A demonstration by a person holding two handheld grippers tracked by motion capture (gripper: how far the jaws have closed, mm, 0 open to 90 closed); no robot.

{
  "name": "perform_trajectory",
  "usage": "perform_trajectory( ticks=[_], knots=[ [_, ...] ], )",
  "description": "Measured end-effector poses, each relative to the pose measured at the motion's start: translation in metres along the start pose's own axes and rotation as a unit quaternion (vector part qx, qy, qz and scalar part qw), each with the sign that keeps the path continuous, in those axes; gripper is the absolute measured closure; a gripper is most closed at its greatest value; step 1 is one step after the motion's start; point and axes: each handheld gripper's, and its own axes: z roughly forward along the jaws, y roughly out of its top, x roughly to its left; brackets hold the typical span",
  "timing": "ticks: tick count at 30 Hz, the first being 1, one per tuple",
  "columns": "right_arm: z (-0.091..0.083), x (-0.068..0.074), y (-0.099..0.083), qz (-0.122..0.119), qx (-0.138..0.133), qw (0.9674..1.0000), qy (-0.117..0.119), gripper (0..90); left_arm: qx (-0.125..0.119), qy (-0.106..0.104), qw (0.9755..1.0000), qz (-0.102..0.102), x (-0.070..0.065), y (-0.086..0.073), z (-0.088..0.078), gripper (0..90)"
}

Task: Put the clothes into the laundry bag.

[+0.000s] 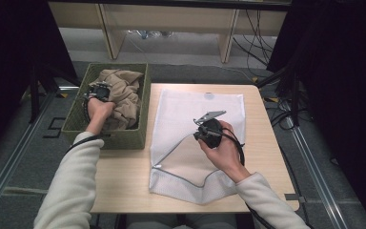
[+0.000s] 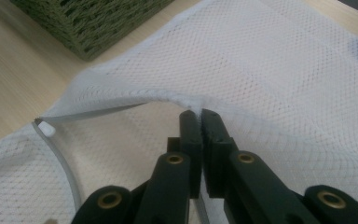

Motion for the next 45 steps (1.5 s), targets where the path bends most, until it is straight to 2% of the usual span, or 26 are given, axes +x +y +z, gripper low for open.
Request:
perform_trajectory(
  ticks=[2,3,4,5,6,8,9,10,11,12,13,15,16,17,18,21,26,27,28,32,34,37,38,42,44,45],
  knots=[
    [0.000,0.000,0.000,0.008,0.001,1.0000,-0.001,89.4,-0.054,0.000,0.9985,-0.007,0.002,-0.001,-0.010,85.2],
    [0.000,0.000,0.000,0.010,0.000,0.9999,0.000,89.4,-0.054,0.000,0.9985,-0.007,0.002,-0.001,-0.010,85.2],
    [0.000,0.000,-0.001,0.008,0.000,1.0000,0.002,89.5,-0.092,-0.003,0.9957,-0.010,0.003,-0.001,-0.016,85.2],
    [0.001,-0.001,-0.001,-0.003,-0.005,1.0000,0.001,89.5,-0.092,-0.003,0.9957,-0.010,0.003,-0.001,-0.016,85.3],
    [0.002,-0.001,-0.001,-0.003,-0.013,0.9999,-0.005,89.5,-0.132,-0.001,0.9912,-0.006,0.004,-0.001,-0.023,85.3],
    [0.000,-0.003,0.000,0.000,-0.006,1.0000,0.006,89.5,-0.162,0.000,0.9867,-0.010,0.004,-0.001,-0.030,85.4],
    [0.000,-0.003,0.000,0.000,-0.006,1.0000,0.006,89.5,-0.162,0.000,0.9867,-0.010,0.004,-0.001,-0.030,85.4],
    [0.003,-0.005,-0.001,-0.001,-0.019,0.9998,0.004,89.5,-0.189,0.001,0.9819,-0.013,0.004,-0.002,-0.037,85.4],
    [0.003,-0.005,-0.001,-0.001,-0.019,0.9998,0.004,89.5,-0.189,0.001,0.9819,-0.013,0.004,-0.002,-0.037,85.4],
    [0.002,-0.004,-0.001,0.012,-0.019,0.9998,0.002,89.5,-0.204,0.002,0.9789,-0.015,0.004,-0.002,-0.041,85.4],
    [0.001,-0.008,-0.001,-0.002,-0.022,0.9997,0.006,89.5,-0.220,0.005,0.9754,-0.012,0.004,-0.002,-0.047,85.5],
    [-0.001,-0.007,-0.001,0.025,-0.022,0.9994,0.008,89.5,-0.227,0.005,0.9738,-0.016,0.003,-0.003,-0.050,85.4],
    [0.000,-0.011,-0.002,0.009,-0.033,0.9994,0.005,89.5,-0.241,0.007,0.9705,-0.015,0.003,-0.003,-0.058,85.5],
    [0.000,-0.011,-0.002,0.009,-0.033,0.9994,0.005,89.5,-0.241,0.007,0.9705,-0.015,0.003,-0.003,-0.058,85.5],
    [-0.001,-0.011,-0.003,0.017,-0.041,0.9990,0.008,89.5,-0.255,0.004,0.9667,-0.015,0.002,-0.003,-0.064,85.5],
    [0.000,-0.016,-0.004,0.002,-0.051,0.9986,0.013,89.5,-0.266,0.005,0.9639,-0.011,0.001,-0.003,-0.071,85.5],
    [-0.007,-0.015,-0.005,0.040,-0.066,0.9970,0.014,89.5,-0.298,-0.004,0.9544,-0.009,-0.006,-0.004,-0.089,85.6],
    [-0.007,-0.015,-0.005,0.040,-0.066,0.9970,0.014,89.5,-0.298,-0.004,0.9544,-0.009,-0.006,-0.004,-0.089,85.5],
    [-0.006,-0.017,-0.006,0.032,-0.078,0.9963,0.014,89.5,-0.305,-0.008,0.9522,-0.010,-0.008,-0.004,-0.094,85.6],
    [-0.007,-0.016,-0.006,0.032,-0.078,0.9963,0.015,89.5,-0.317,-0.012,0.9485,-0.009,-0.009,-0.004,-0.101,85.6],
    [-0.005,-0.018,-0.006,0.014,-0.083,0.9963,0.017,89.5,-0.319,-0.012,0.9476,-0.008,-0.010,-0.004,-0.103,85.7],
    [-0.007,-0.016,-0.006,0.034,-0.074,0.9966,0.015,89.5,-0.327,-0.017,0.9447,-0.004,-0.012,-0.004,-0.108,85.7],
    [-0.007,-0.017,-0.006,0.027,-0.078,0.9964,0.015,89.5,-0.334,-0.021,0.9423,-0.001,-0.013,-0.004,-0.111,85.7],
    [-0.009,-0.016,-0.006,0.031,-0.080,0.9962,0.015,89.5,-0.340,-0.023,0.9401,0.001,-0.015,-0.004,-0.115,85.7],
    [-0.009,-0.015,-0.006,0.037,-0.079,0.9961,0.015,89.5,-0.348,-0.026,0.9372,0.001,-0.017,-0.004,-0.118,85.6],
    [-0.008,-0.016,-0.006,0.026,-0.082,0.9962,0.014,89.5,-0.349,-0.027,0.9367,0.004,-0.018,-0.004,-0.121,85.7]
  ],
)
